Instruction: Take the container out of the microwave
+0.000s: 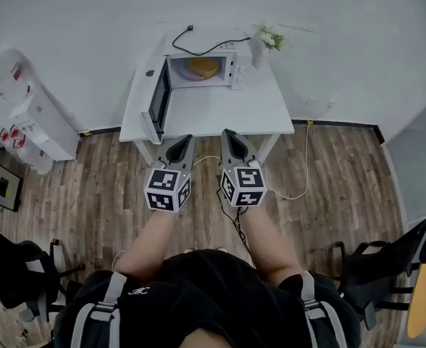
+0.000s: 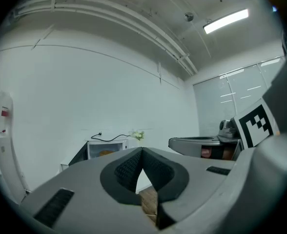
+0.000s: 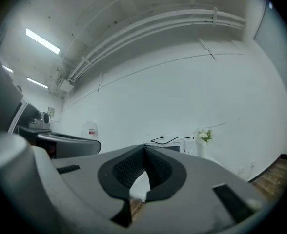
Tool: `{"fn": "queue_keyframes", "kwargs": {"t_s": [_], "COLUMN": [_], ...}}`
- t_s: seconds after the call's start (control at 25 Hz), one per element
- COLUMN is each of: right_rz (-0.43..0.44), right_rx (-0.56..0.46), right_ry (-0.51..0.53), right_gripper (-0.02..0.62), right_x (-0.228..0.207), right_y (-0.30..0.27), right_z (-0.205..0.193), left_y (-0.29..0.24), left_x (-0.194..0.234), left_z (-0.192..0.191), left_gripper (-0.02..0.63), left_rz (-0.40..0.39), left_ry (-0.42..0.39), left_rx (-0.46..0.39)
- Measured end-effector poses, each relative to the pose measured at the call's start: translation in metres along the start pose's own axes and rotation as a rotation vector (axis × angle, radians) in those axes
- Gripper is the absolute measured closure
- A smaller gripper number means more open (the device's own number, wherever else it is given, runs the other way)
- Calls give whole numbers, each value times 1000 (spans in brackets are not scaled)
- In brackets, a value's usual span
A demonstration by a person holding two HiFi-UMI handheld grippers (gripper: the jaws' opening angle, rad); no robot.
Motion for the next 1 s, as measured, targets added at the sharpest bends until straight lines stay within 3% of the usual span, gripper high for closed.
{"fn": "queue_keyframes", "kwargs": {"t_s": [0.64, 1.0], "right_rz": [92, 122], "right_rx": [1, 7], "right_ry": [-12, -18], "right_gripper": [592, 592], "right_x": [-59, -80], "right_y": [11, 7], "right_z": [-1, -1], "left_y": [-40, -66], "left_x": [-51, -64], "left_z": [-8, -6], "left_gripper": [601, 601], "left_rz": [54, 36], "left_ry": [5, -11], "left_rx": [7, 10]}}
Point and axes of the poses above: the fingertips, and each gripper's own axes: y backward along the fingers, x to its left, z out of its top, the point moved 2 cm from there along y, backward along the fingers, and after that the axes turned 9 degrees about -y, right-handed, at the moved point
